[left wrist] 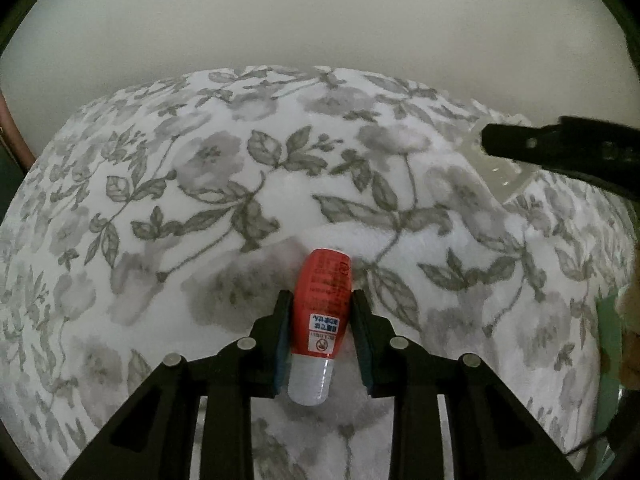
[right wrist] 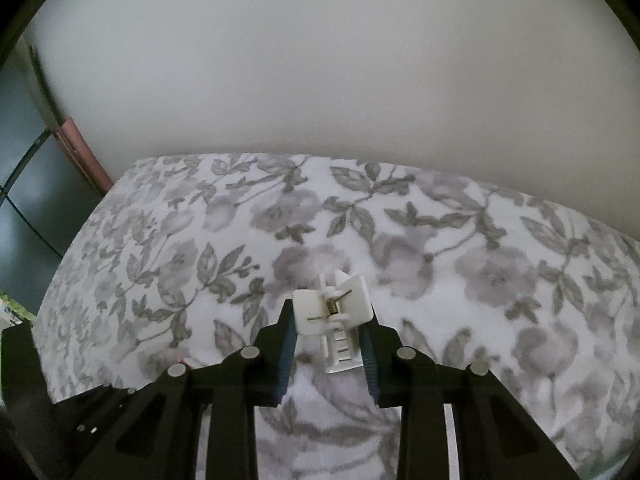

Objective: Organize rigid objects
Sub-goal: 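Carry the bottle and plug adapter over the tray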

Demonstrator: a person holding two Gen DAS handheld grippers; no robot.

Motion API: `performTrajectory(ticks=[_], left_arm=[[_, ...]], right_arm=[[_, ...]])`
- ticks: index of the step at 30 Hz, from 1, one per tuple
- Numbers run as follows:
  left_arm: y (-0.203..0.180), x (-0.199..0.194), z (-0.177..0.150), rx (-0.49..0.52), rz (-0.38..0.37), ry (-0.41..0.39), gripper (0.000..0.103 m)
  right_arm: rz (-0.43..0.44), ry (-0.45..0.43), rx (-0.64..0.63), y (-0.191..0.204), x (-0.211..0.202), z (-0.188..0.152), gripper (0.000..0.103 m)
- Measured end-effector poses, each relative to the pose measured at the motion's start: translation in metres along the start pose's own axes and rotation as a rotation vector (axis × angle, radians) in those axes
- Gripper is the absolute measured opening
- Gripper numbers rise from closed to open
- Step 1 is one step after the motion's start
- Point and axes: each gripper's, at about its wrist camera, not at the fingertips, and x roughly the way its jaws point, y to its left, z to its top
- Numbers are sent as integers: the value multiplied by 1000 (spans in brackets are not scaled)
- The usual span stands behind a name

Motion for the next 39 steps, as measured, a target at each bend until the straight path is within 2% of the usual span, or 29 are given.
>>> performTrajectory(ticks=[4, 9, 15, 27, 31, 39], left_arm=[[-12, -7, -11, 31, 15, 17, 29], [-24, -24, -28, 27, -7, 49, 29], [-44, -59, -40, 33, -31, 36, 29], [-88, -149, -42, -2, -93, -67, 30], [-100, -177, -45, -23, -116, -106, 30], [-128, -218, -56, -52, -164, -175, 30]], right_arm=[[5, -8, 8, -4, -26, -13, 32], [2, -3, 21, -8, -55, -39, 32], [-12, -16, 32, -12, -96, -69, 32], [-58, -142, 51, -17, -199, -100, 32], [-64, -182, 94, -23, -231, -111, 32], [-159, -238, 191, -49, -283, -140, 32]])
